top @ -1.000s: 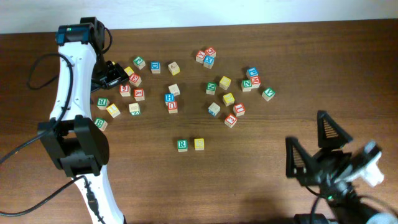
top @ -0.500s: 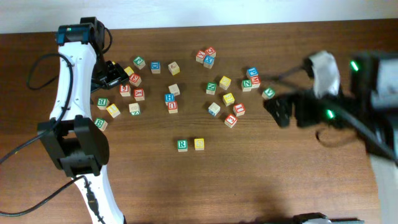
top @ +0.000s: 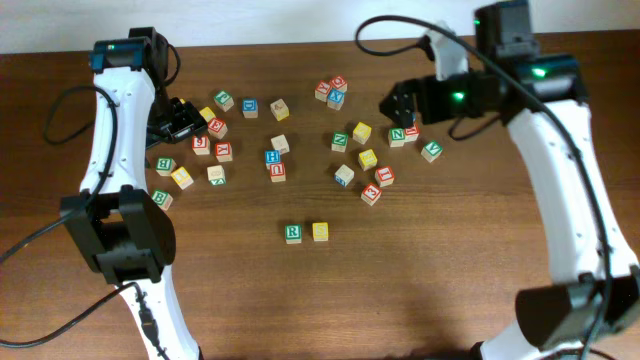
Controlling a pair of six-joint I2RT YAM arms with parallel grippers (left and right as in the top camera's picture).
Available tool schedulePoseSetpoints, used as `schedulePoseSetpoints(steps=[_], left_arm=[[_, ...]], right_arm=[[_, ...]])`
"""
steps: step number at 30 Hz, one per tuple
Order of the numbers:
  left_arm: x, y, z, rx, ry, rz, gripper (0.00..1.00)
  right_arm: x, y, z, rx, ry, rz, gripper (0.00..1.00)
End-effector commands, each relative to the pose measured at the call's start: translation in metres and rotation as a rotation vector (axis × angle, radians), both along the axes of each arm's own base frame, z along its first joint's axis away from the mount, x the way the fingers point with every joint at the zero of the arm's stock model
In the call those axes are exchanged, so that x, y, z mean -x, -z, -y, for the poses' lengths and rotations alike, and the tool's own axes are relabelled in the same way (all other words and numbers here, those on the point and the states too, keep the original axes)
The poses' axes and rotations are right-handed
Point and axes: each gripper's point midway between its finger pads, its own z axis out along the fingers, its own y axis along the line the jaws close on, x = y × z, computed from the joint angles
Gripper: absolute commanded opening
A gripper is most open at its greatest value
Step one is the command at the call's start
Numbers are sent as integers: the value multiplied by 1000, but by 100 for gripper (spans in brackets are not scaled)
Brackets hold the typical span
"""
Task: Spell out RSS
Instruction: 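Raise the right arm and reach toward the upper-right blocks, then lower the right gripper and grasp a second yellow S block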
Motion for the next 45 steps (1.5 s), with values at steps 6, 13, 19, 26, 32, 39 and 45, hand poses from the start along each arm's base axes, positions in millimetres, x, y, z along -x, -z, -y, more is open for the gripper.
schedulePoseSetpoints(steps=[6, 13, 19, 26, 32, 39, 45], left_arm=[[1, -10, -3, -12, -8, 24, 99], [1, -10, -3, -12, -8, 24, 99], [1, -10, -3, -12, -7, 24, 99], [1, -10, -3, -12, -7, 24, 99], [1, -10, -3, -12, -8, 24, 99], [1, -10, -3, -12, -8, 25, 99], [1, -10, -3, -12, -8, 24, 99]], right_arm=[[-68, 67, -2, 128, -12, 51, 98], [-80, 168, -22, 290, -286, 13, 89], [-89, 204, -28, 409, -285, 4, 82], [-92, 213, -37, 418, -296, 14, 68], [-86, 230, -37, 417, -307, -28, 68], [-79, 233, -45, 362, -335, -46, 68], [-77, 244, -42, 374, -330, -51, 64]])
